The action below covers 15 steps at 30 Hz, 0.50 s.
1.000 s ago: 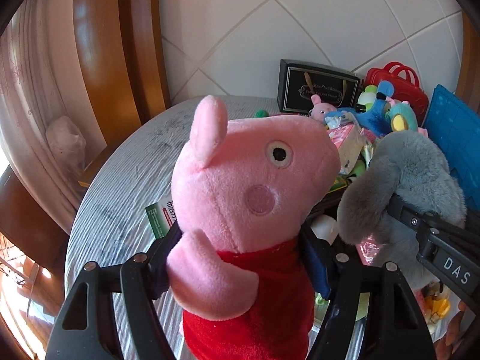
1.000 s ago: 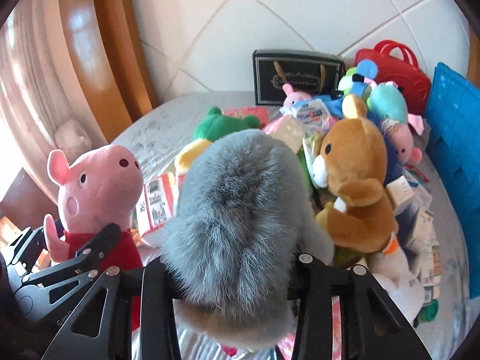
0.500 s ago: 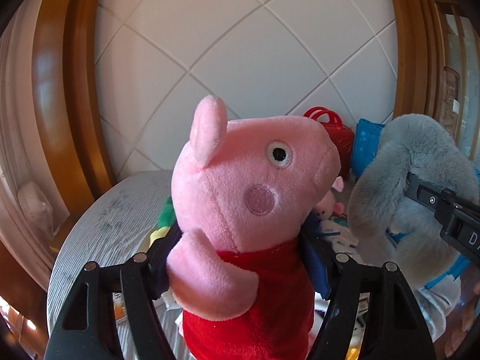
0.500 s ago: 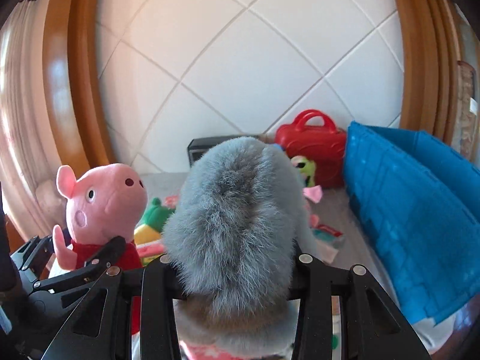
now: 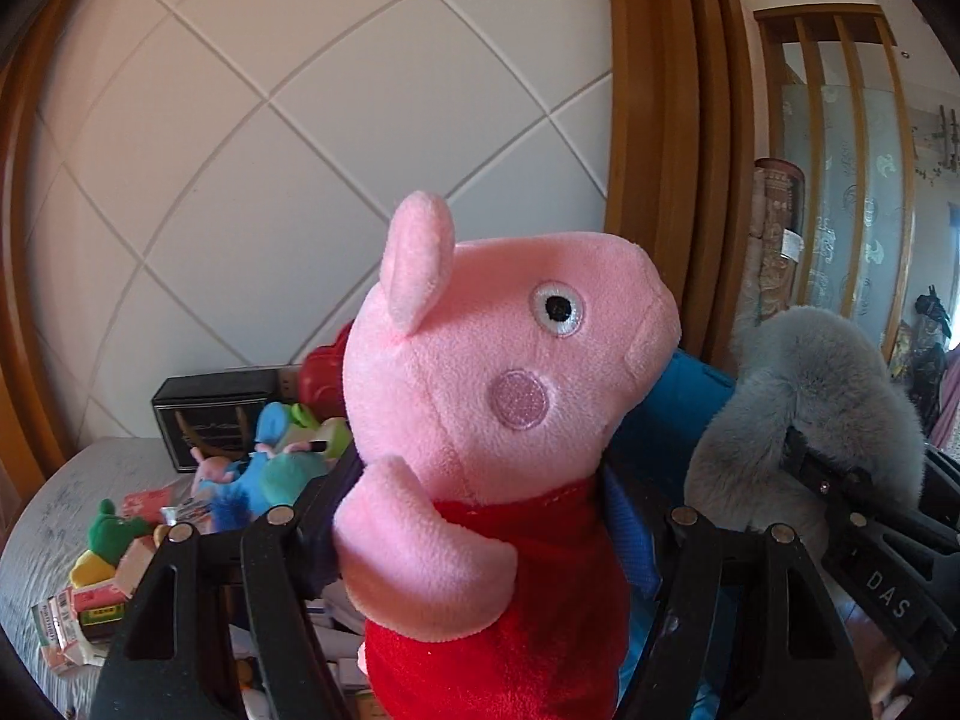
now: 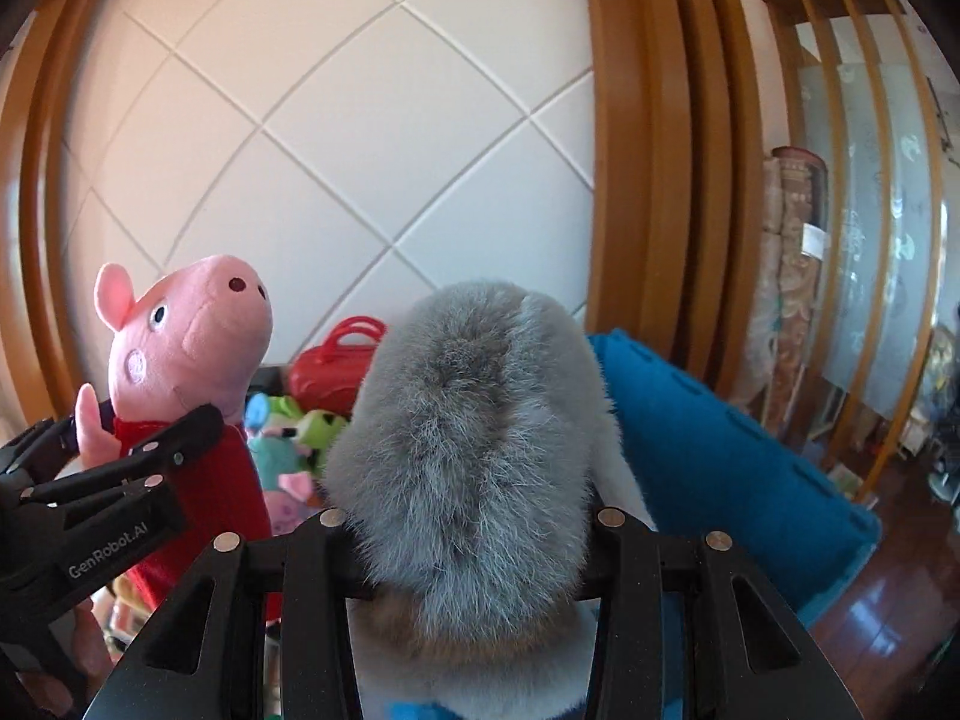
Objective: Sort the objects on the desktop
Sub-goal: 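Lift the pink pig with the left tool while the right tool lifts the grey plush, then release the pig into the blue crate with the left tool while the right tool drops the grey plush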
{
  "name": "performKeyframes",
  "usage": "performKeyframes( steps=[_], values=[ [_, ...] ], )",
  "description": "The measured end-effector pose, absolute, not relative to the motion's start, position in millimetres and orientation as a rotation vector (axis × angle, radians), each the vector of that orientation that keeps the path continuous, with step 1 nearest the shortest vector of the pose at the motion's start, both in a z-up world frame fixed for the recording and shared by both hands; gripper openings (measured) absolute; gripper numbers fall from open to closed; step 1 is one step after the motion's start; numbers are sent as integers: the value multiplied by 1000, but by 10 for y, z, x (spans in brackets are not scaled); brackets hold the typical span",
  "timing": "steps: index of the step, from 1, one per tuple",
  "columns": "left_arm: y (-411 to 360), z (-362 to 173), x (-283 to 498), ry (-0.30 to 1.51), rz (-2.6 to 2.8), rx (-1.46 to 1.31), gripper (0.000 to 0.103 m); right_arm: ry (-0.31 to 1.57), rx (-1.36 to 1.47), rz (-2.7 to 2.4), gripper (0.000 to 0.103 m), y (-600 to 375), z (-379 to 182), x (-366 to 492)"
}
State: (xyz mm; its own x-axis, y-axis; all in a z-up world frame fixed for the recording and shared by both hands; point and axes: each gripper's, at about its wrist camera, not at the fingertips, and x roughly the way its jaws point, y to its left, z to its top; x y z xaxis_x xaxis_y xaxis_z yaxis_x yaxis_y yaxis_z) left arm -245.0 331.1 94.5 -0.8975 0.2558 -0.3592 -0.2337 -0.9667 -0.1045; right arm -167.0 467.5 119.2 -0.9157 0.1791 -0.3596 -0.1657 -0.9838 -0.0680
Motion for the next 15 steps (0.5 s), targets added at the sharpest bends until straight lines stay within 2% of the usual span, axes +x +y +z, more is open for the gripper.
performKeyframes(
  steps=[7,10,15],
  values=[
    [4520,906,-2647,12,2720,-685,71,-41,-643,2817,40,5816,1108,-1595],
    [4761,744,-2773,44,2669,-832,71,-14,-676,2786,40,6232,965,-1635],
    [5063,513,-2856,95,2579,-1011,78,3,-736,2767,40,6626,822,-1743]
  ],
)
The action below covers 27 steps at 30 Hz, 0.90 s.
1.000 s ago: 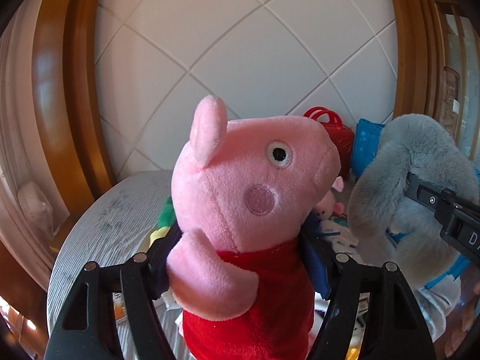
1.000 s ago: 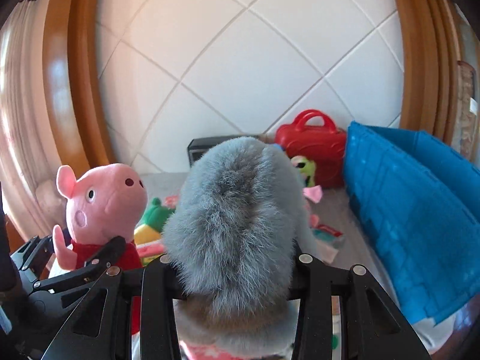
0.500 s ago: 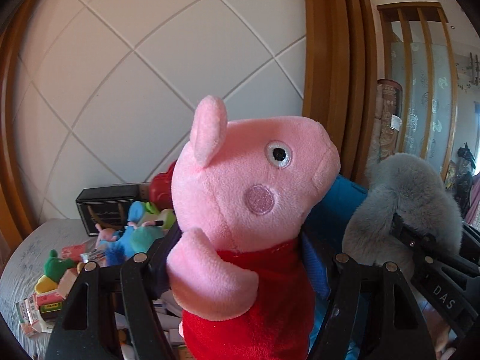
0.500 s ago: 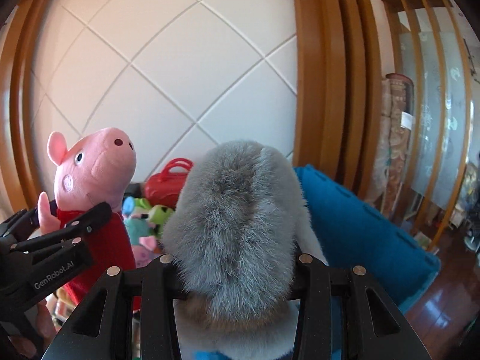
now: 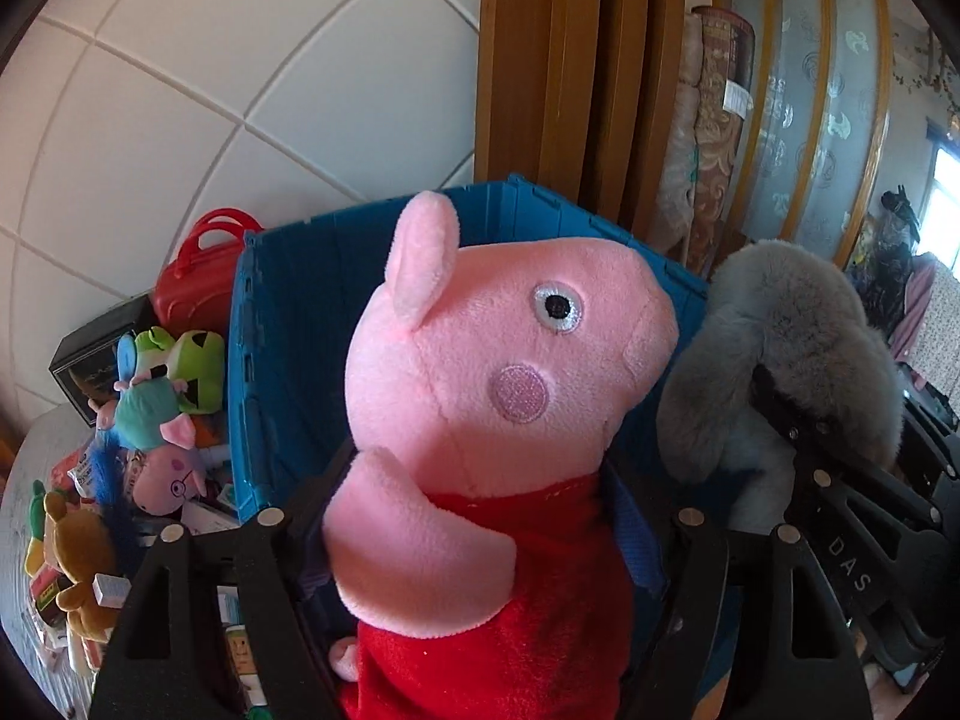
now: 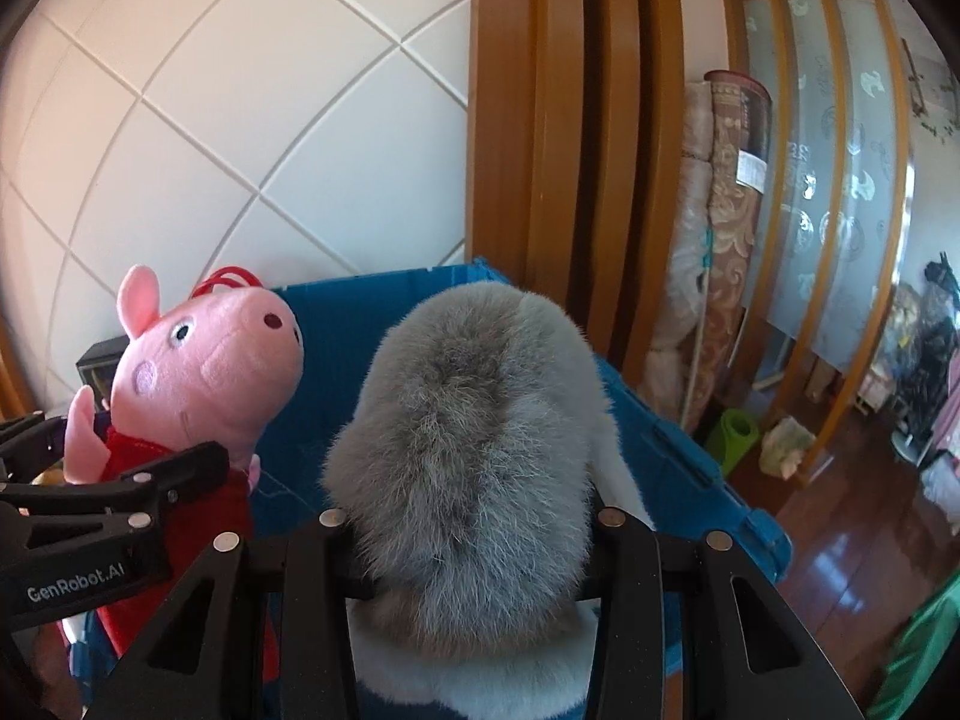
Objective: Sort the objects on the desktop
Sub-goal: 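Release the pig into the blue crate with the left tool while the right tool drops the grey plush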
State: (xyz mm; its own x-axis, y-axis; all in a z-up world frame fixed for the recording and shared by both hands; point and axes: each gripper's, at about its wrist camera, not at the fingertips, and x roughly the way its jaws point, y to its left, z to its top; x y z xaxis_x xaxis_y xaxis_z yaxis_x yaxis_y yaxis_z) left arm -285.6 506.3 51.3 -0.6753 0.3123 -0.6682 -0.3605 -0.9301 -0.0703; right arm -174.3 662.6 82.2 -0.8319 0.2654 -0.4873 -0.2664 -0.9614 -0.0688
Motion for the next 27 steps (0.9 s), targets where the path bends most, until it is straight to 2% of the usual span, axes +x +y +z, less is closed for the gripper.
performKeyframes(
  steps=[2,4,5,6,8,10,12,13,27],
  values=[
    [5140,474,-2815,125,2589,-1031,81,-12,-757,2763,41,6641,772,-1766],
    [5142,475,-2774,165,2616,-1028,89,-17,-762,2751,43,6655,730,-1792],
    [5131,471,-2750,178,2619,-1032,97,-19,-764,2744,46,6665,710,-1800],
    [5117,479,-2750,180,2619,-1032,101,-19,-762,2737,51,6660,697,-1805],
    [5064,473,-2741,181,2627,-1034,101,-23,-750,2734,56,6641,706,-1806],
    [5010,453,-2740,167,2622,-1049,101,-25,-746,2733,71,6636,720,-1792],
    [4945,439,-2709,146,2612,-1054,101,-31,-736,2735,100,6618,741,-1763],
    [4908,431,-2694,143,2612,-1051,101,-39,-729,2738,103,6608,754,-1746],
    [4213,422,-2105,106,2638,-945,101,-56,-705,2788,103,6131,790,-1325]
  ],
)
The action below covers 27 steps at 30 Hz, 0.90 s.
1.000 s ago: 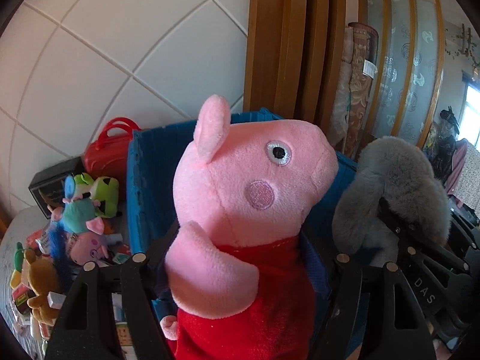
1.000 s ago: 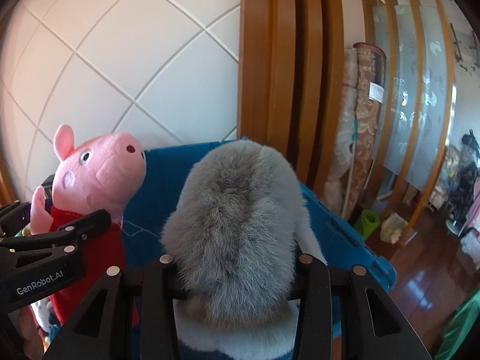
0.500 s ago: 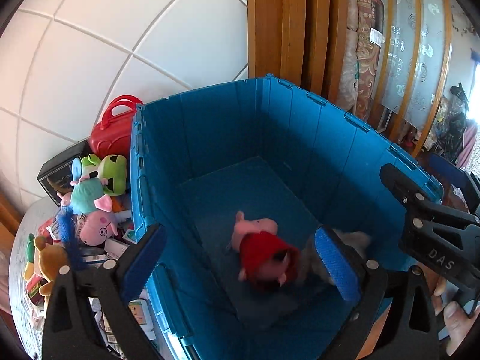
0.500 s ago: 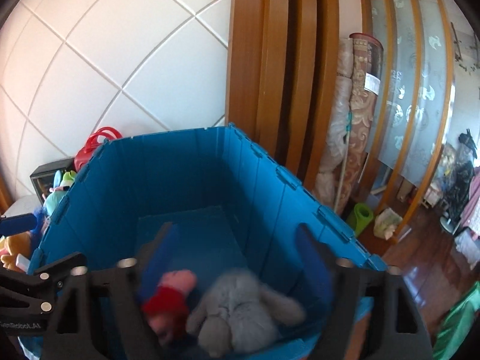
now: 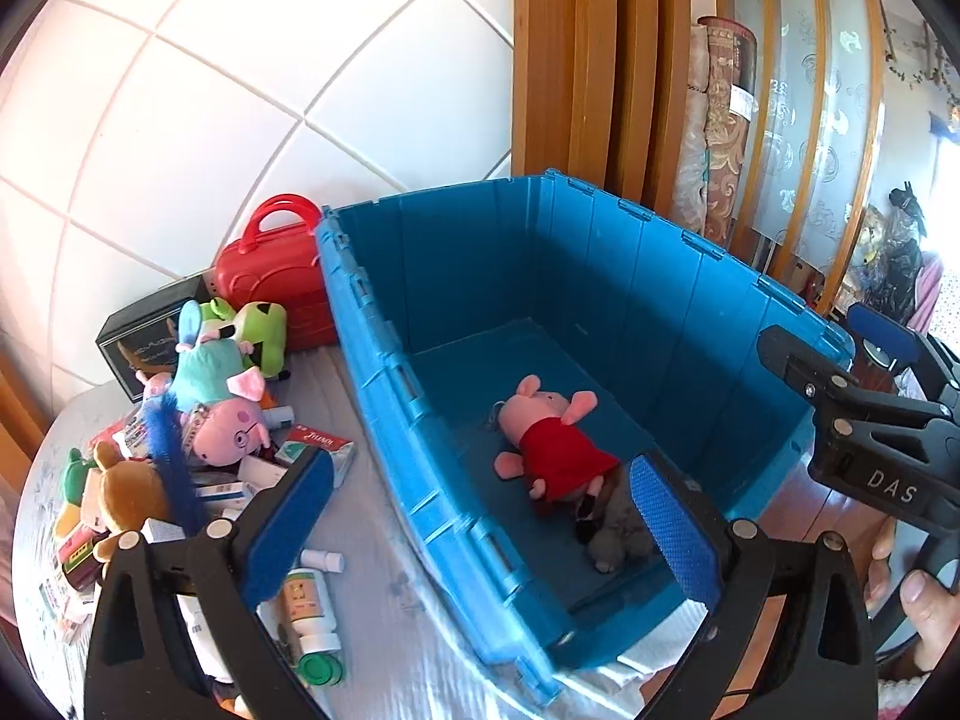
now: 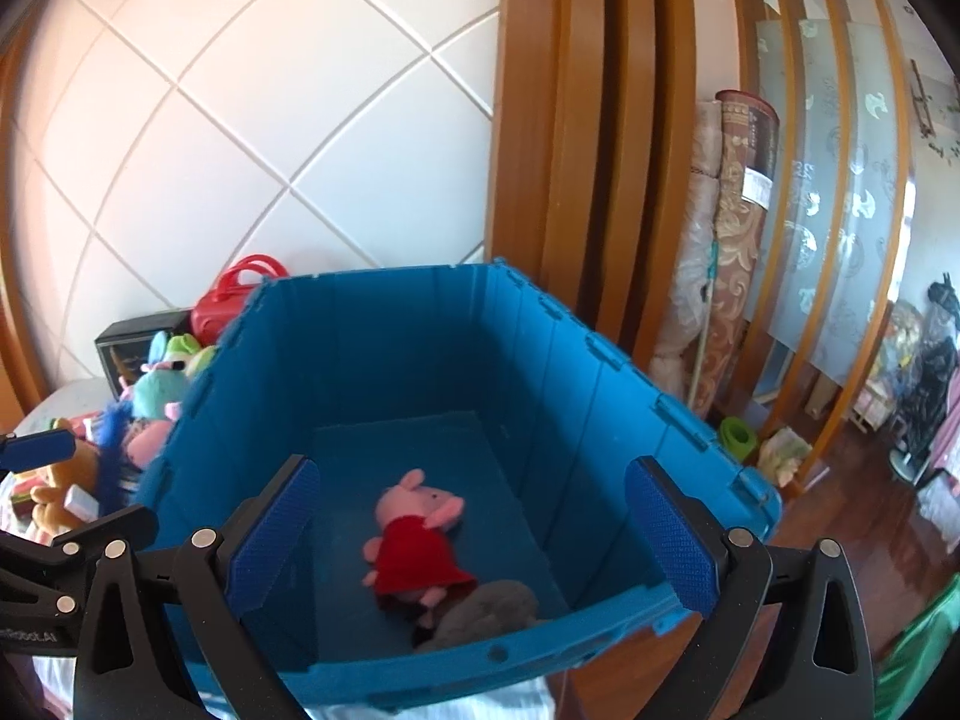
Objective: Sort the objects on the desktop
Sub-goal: 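Release the pig into the blue crate with the left tool while the right tool drops the grey plush, then return both tools to the pile and approach the white teddy bears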
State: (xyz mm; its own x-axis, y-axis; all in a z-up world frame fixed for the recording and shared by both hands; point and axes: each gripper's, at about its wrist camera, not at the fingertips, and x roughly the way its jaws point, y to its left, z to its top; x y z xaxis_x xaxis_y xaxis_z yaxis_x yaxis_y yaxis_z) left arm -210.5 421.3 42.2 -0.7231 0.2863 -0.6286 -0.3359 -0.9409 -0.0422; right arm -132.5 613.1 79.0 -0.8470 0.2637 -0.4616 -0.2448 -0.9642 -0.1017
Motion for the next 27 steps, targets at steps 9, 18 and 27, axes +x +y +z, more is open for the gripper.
performKeyframes(
  steps=[9,18,27],
  values=[
    [3352,327,-1852,87,2727,-935,101,-53,-733,2900,103,5302,691,-1261],
    [2206,87,-1682,33,2827,-1017,101,-110,-706,3049,103,4205,555,-1307],
    [1014,-615,-1481,-97,2900,-1269,101,-144,-972,3126,103,3306,-31,-1600]
  ],
)
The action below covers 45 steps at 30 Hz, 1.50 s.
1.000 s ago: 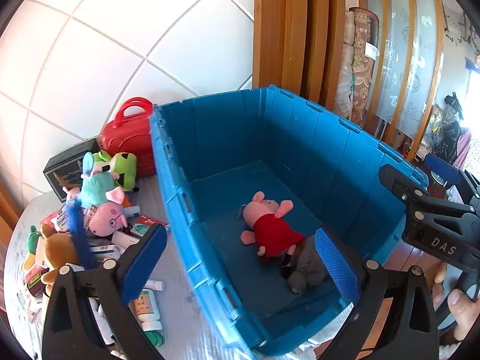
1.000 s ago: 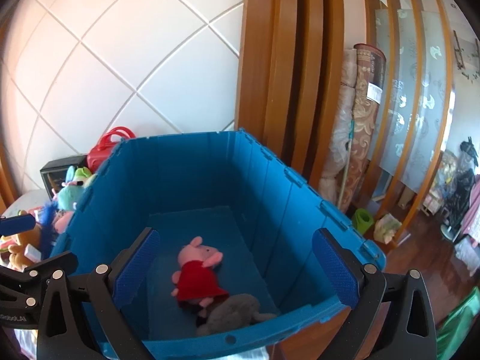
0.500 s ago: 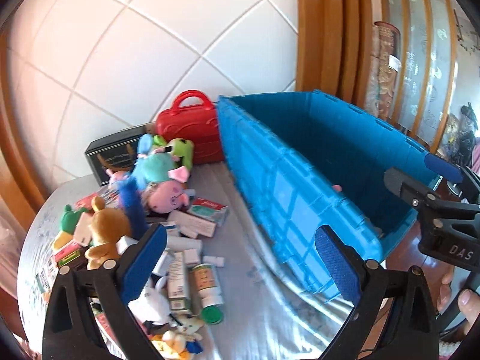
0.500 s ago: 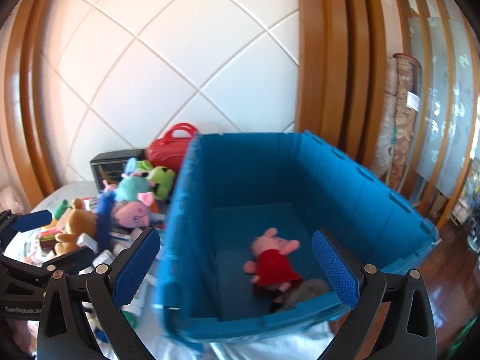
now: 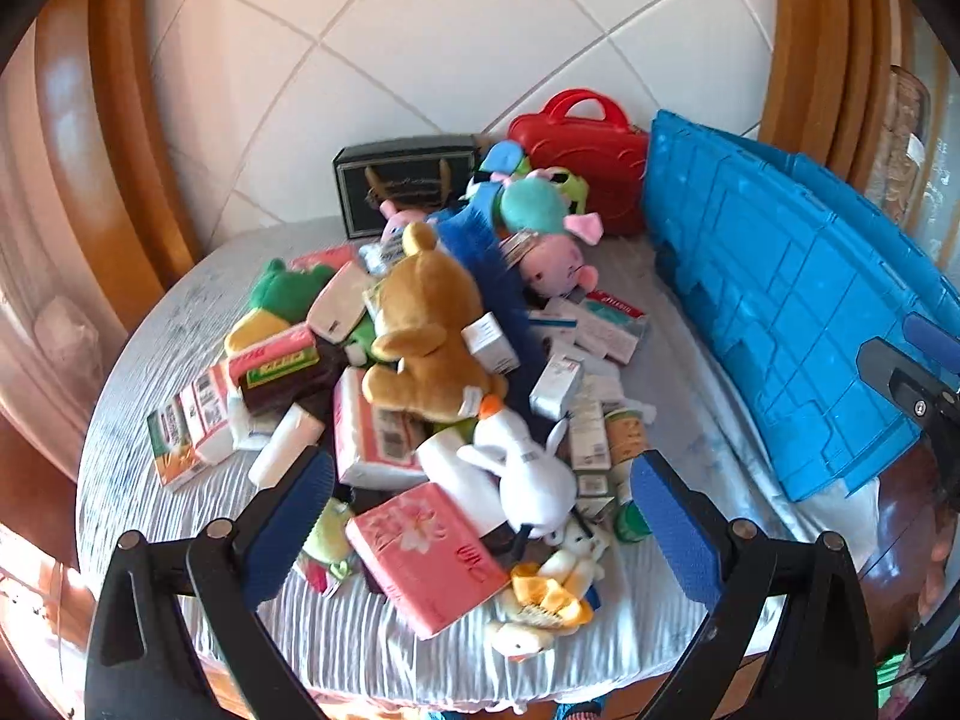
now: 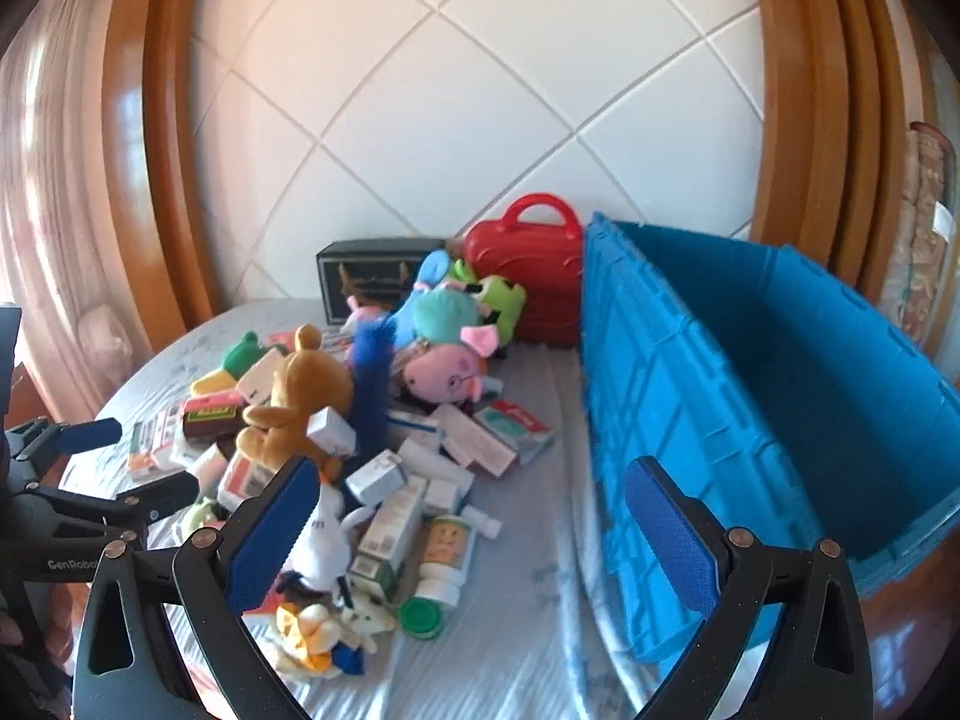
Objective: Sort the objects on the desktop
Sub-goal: 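Return both tools to the pile and approach the white teddy bears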
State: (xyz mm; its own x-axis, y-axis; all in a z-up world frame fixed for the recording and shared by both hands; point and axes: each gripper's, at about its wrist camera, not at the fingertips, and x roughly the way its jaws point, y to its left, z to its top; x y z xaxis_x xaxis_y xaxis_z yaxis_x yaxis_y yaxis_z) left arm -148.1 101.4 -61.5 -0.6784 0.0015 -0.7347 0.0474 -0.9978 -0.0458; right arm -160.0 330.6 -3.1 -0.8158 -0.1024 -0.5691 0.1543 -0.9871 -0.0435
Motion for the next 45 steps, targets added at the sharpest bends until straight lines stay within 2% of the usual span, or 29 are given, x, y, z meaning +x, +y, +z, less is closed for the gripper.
performKeyframes(
  steps=[7,9,13,14,18,21,29,31,33,40,42,43,44,45],
  values=[
    [592,-1242,-1331,127,-2711,1360,101,143,1119,-2724,103,2917,-720,-1758],
    [517,-1405,-1328,161,-2677,1397,95,129,1176,-2682,103,2831,-925,-1783],
    [464,-1738,-1370,191,-2615,1490,94,131,1276,-2615,103,2654,-1300,-1791],
    [462,-1820,-1390,197,-2596,1518,94,142,1301,-2599,101,2603,-1396,-1795],
    [484,-2102,-1451,225,-2556,1614,93,146,1449,-2492,75,2444,-1813,-1825],
    [536,-2247,-1490,201,-2537,1658,94,121,1530,-2433,71,2386,-2063,-1817],
    [578,-2504,-1595,196,-2536,1726,94,70,1609,-2383,71,2277,-2319,-1827],
    [592,-2533,-1625,178,-2542,1731,96,63,1631,-2379,68,2255,-2390,-1846],
    [594,-2564,-1662,163,-2552,1738,99,21,1652,-2361,56,2245,-2459,-1867],
    [544,-2642,-1761,245,-2627,1781,101,-136,1669,-2351,55,2319,-2522,-1917],
    [535,-2624,-1740,295,-2683,1795,82,-171,1670,-2350,55,2326,-2550,-1912],
    [545,-2596,-1721,280,-2696,1788,80,-165,1674,-2351,53,2306,-2568,-1905],
    [560,-2570,-1705,242,-2708,1778,75,-145,1675,-2352,42,2269,-2586,-1897],
    [564,-2550,-1690,212,-2719,1774,69,-131,1665,-2355,37,2228,-2602,-1878]
  ],
)
